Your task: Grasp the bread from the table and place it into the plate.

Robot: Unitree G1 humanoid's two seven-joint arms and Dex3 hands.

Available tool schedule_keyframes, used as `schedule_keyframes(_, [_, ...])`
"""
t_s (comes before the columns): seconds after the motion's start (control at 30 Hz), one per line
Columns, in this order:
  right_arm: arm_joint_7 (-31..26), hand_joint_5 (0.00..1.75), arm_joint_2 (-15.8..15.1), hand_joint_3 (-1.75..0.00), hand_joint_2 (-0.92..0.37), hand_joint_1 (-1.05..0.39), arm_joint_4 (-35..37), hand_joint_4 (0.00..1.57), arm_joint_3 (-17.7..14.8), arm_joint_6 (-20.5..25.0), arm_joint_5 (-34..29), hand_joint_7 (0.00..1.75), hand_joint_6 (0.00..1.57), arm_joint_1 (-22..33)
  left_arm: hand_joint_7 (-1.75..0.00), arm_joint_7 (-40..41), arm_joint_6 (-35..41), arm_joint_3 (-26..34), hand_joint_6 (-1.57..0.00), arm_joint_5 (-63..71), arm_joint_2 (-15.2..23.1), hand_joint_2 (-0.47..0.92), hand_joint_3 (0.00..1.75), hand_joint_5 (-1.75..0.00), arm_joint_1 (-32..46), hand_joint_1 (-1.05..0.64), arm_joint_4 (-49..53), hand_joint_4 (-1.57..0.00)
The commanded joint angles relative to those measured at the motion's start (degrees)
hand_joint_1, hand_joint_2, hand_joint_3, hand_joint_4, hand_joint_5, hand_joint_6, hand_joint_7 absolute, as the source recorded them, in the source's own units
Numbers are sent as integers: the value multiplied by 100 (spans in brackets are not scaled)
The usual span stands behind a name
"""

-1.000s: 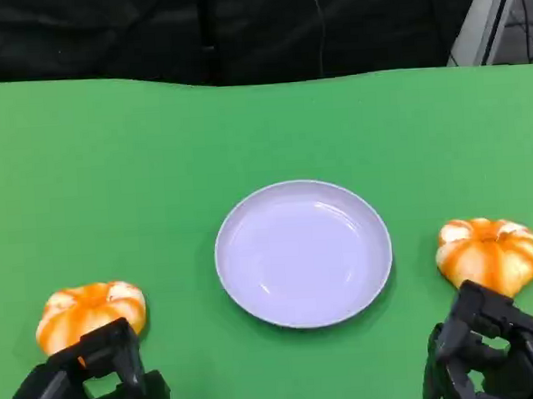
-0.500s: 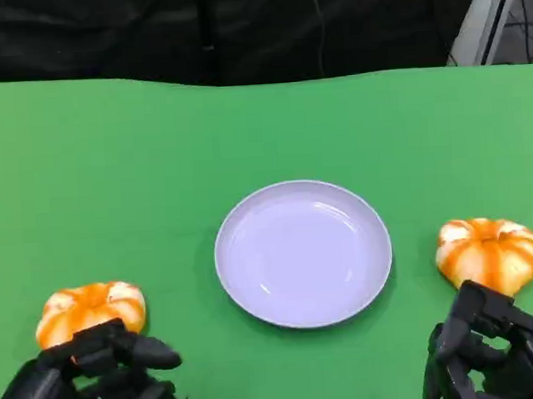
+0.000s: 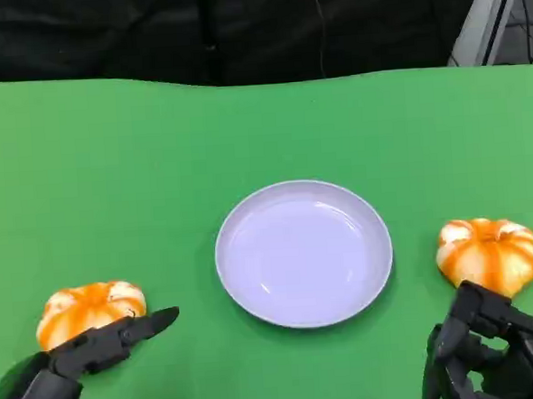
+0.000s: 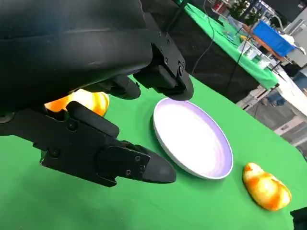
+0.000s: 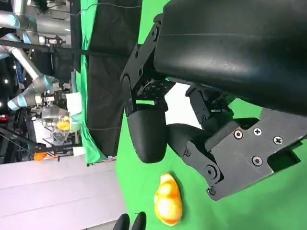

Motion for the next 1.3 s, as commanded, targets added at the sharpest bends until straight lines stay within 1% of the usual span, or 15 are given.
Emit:
schedule_keyframes(0.03, [-44, 175, -13, -118, -58, -14, -35, 84, -3, 24, 0, 168, 69, -21, 0, 923, -289, 382, -50, 1657, 462, 92, 14, -2, -213, -72, -27, -31])
schedule_keyframes(0.2, [-18, 175, -18, -118, -57, -14, 4, 84, -16, -45, 11, 169, 69, -20, 0, 1215, -238, 360, -50, 2110, 633, 92, 12, -1, -310, -72, -7, -30])
schedule_keyframes(0.3, [-8, 175, -27, -119, -58, -14, 14, 84, -30, -71, 10, 169, 68, -27, 0, 1232, -159, 358, -49, 2351, 746, 92, 13, -1, -381, -73, -74, -30])
schedule_keyframes(0.6, [-3, 175, -25, -119, -58, -14, 22, 85, -37, -55, 24, 168, 69, -38, 0, 1212, 179, 268, -50, 2905, 906, 92, 11, -1, -531, -75, -132, -31])
schedule_keyframes(0.7, [19, 175, -28, -119, -57, -14, 21, 85, -40, -85, 39, 169, 69, -31, 0, 1079, 464, 176, -49, 3235, 1042, 92, 7, 0, -758, -76, -26, -30])
schedule_keyframes(0.8, [25, 175, -32, -119, -57, -14, 11, 85, -45, -71, 52, 168, 69, -21, 0, 1108, 581, 99, -49, 3291, 1111, 92, 4, -1, -816, -75, 5, -31])
schedule_keyframes(1.03, [-16, 175, -16, -119, -57, -13, -7, 85, -30, -56, 6, 168, 69, -33, -1, 1142, 783, -127, -51, 3279, 1266, 90, 1, -2, -1214, -72, 397, -34])
schedule_keyframes(1.17, [-32, 175, -16, -119, -57, -14, -14, 85, -25, -54, -19, 167, 69, -27, -1, 1195, 837, -215, -52, 3280, 1314, 90, 0, -2, -1301, -72, 509, -36])
schedule_keyframes(1.3, [-43, 175, -11, -119, -58, -14, -33, 85, -9, -78, -42, 168, 69, -2, 0, 1251, 1114, -643, -52, 3423, 1201, 90, 0, -1, -1822, -71, 1427, -36])
